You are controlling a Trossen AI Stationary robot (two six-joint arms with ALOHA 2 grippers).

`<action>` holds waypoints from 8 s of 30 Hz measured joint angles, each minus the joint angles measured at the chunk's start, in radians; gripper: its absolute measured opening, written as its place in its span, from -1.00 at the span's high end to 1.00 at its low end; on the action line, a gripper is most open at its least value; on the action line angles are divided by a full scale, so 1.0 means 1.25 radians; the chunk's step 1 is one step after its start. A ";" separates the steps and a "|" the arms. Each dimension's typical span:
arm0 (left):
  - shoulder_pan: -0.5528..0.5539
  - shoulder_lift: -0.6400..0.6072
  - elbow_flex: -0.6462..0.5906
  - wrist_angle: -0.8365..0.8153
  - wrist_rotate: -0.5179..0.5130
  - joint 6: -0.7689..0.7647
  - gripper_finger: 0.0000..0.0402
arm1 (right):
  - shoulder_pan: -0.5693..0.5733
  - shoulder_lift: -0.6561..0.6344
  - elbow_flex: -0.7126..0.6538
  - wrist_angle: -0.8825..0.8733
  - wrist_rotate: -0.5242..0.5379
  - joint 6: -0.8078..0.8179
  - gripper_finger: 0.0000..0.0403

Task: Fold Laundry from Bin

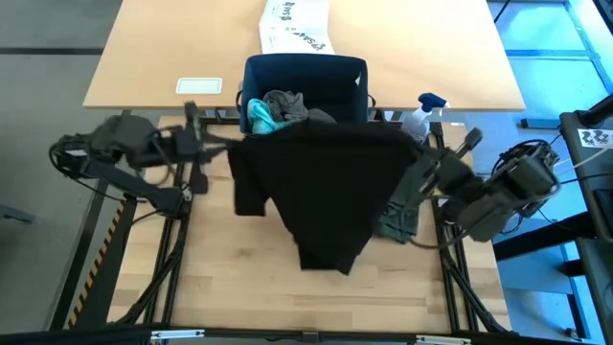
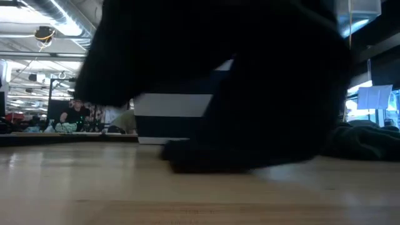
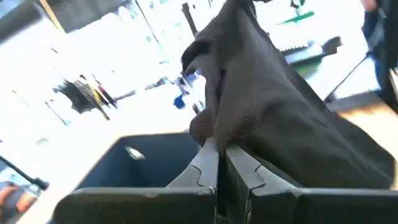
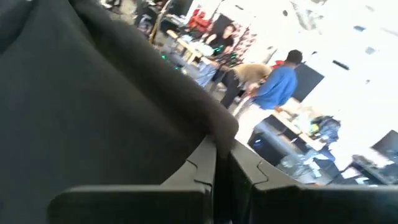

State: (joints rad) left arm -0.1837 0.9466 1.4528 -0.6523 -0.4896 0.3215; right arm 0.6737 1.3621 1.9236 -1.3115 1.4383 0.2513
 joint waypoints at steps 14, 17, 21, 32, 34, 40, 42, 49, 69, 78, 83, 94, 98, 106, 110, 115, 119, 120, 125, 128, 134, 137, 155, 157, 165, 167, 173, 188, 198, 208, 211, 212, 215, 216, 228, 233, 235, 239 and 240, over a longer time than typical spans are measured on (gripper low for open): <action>0.000 -0.005 0.006 -0.059 -0.059 0.020 0.99 | -0.005 -0.014 -0.040 -0.021 -0.186 0.050 0.90; 0.000 -0.002 -0.022 -0.064 -0.058 0.020 0.99 | -0.005 -0.014 -0.075 -0.022 -0.234 0.052 0.90; 0.000 -0.003 -0.056 -0.076 -0.057 0.010 0.99 | -0.005 -0.013 -0.109 -0.026 -0.255 0.053 0.90; 0.000 -0.002 -0.082 -0.175 -0.130 -0.043 0.99 | -0.014 -0.013 -0.148 -0.125 -0.122 0.050 0.90; 0.001 -0.002 -0.081 -0.173 -0.168 -0.046 0.99 | -0.032 -0.014 -0.148 -0.143 -0.060 0.047 0.90; 0.007 -0.005 -0.081 -0.188 -0.164 -0.114 0.99 | -0.075 -0.031 -0.148 -0.146 -0.077 0.101 0.90; 0.006 -0.005 -0.081 -0.186 -0.158 -0.129 0.99 | -0.083 -0.030 -0.148 -0.146 -0.118 0.134 0.90; 0.002 -0.011 -0.081 -0.180 0.265 -0.234 0.99 | -0.084 -0.029 -0.148 -0.009 -0.418 0.149 0.90; -0.094 -0.049 0.199 0.044 0.284 -0.048 0.99 | -0.084 -0.033 0.213 0.315 -0.586 -0.207 0.90; -0.095 -0.060 0.187 -0.256 -0.102 -0.059 0.99 | -0.106 -0.029 0.111 0.066 -0.358 -0.159 0.90; -0.095 -0.060 0.116 -0.283 -0.193 -0.044 0.99 | -0.183 -0.031 0.003 0.016 -0.320 -0.161 0.90; -0.077 -0.053 -0.026 -0.296 -0.320 -0.068 0.99 | -0.364 -0.024 -0.122 0.043 -0.247 -0.213 0.90; -0.077 -0.055 -0.029 -0.311 -0.159 -0.178 0.99 | -0.307 -0.024 -0.109 0.046 -0.394 -0.171 0.90; -0.115 -0.045 -0.029 -0.140 0.488 -0.339 0.99 | -0.100 -0.025 -0.036 0.229 -0.861 -0.024 0.90; -0.152 -0.045 -0.011 0.046 0.580 -0.262 0.99 | 0.003 -0.023 0.040 0.365 -0.909 -0.102 0.90; -0.159 -0.045 0.099 0.106 0.443 -0.090 0.99 | 0.089 -0.024 0.161 0.409 -0.679 -0.272 0.90; -0.159 -0.050 0.157 0.103 0.225 -0.044 0.99 | 0.092 -0.028 0.207 0.345 -0.423 -0.309 0.90; -0.159 -0.056 0.158 0.092 0.164 -0.036 0.99 | 0.083 -0.031 0.207 0.309 -0.369 -0.304 0.90; -0.159 -0.076 0.118 -0.125 -0.095 -0.097 0.99 | -0.015 -0.032 0.145 0.006 -0.312 -0.047 0.90; -0.159 -0.085 0.031 -0.284 -0.177 -0.231 0.99 | -0.087 -0.032 0.018 -0.139 -0.322 0.139 0.90; -0.159 -0.087 -0.259 -0.334 -0.213 -0.441 0.99 | -0.173 -0.034 -0.363 -0.099 -0.312 0.257 0.90; -0.153 -0.073 -0.404 -0.275 -0.272 -0.523 0.99 | -0.203 -0.034 -0.541 0.028 -0.305 0.256 0.90; 0.048 -0.013 -0.849 0.292 -0.388 -0.383 0.99 | -0.480 -0.036 -1.027 0.750 -0.314 0.064 0.90; 0.083 -0.013 -0.856 0.328 -0.375 -0.340 0.97 | -0.520 -0.036 -1.028 0.783 -0.332 0.064 0.89; 0.203 -0.015 -0.756 0.284 -0.153 -0.326 0.51 | -0.654 -0.036 -0.969 0.709 -0.445 -0.025 0.49; 0.199 -0.015 -0.694 0.191 -0.071 -0.377 0.42 | -0.653 -0.041 -0.908 0.609 -0.457 -0.021 0.35; 0.112 -0.013 -0.652 0.211 0.221 -0.495 0.33 | -0.540 -0.043 -0.709 0.394 -0.596 0.089 0.11; -0.048 0.251 -0.913 0.483 0.144 -0.766 0.35 | -0.314 0.151 -0.945 0.876 -0.838 0.113 0.06; 0.008 0.228 -0.903 0.236 0.037 -0.889 0.35 | -0.388 0.321 -0.946 1.078 -0.811 0.089 0.06; 0.001 0.131 -0.837 -0.036 0.202 -0.938 0.35 | -0.435 0.401 -0.949 1.576 -0.951 0.011 0.06; -0.017 0.101 -0.769 -0.141 0.197 -0.937 0.35 | -0.433 0.407 -0.948 1.602 -1.000 -0.037 0.06; -0.027 0.091 -0.745 -0.157 0.172 -0.938 0.35 | -0.433 0.397 -0.946 1.588 -1.010 -0.037 0.06; -0.060 0.075 -0.705 -0.180 0.078 -0.938 0.35 | -0.434 0.313 -0.947 1.499 -1.017 -0.035 0.06; -0.070 0.071 -0.697 -0.161 0.045 -0.938 0.35 | -0.434 0.274 -0.945 1.455 -1.015 -0.038 0.06; -0.105 0.131 -0.861 0.360 0.012 -0.779 0.35 | -0.435 -0.081 -0.945 0.681 -0.688 0.069 0.06; -0.104 0.178 -0.913 0.445 0.013 -0.805 0.35 | -0.435 -0.085 -0.946 0.508 -0.601 0.147 0.06; -0.104 0.196 -0.913 0.446 0.004 -0.812 0.35 | -0.438 -0.085 -0.946 0.504 -0.516 0.217 0.06; -0.104 0.225 -0.913 0.464 -0.024 -0.814 0.35 | -0.503 -0.075 -0.946 0.509 -0.443 0.299 0.06; -0.104 0.229 -0.913 0.466 -0.025 -0.814 0.35 | -0.531 -0.065 -0.947 0.508 -0.461 0.297 0.06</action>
State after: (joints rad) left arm -0.3138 1.2334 0.3115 -0.0692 -0.5203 -0.6959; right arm 0.0102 1.2806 0.7404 -0.6770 0.8617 0.6230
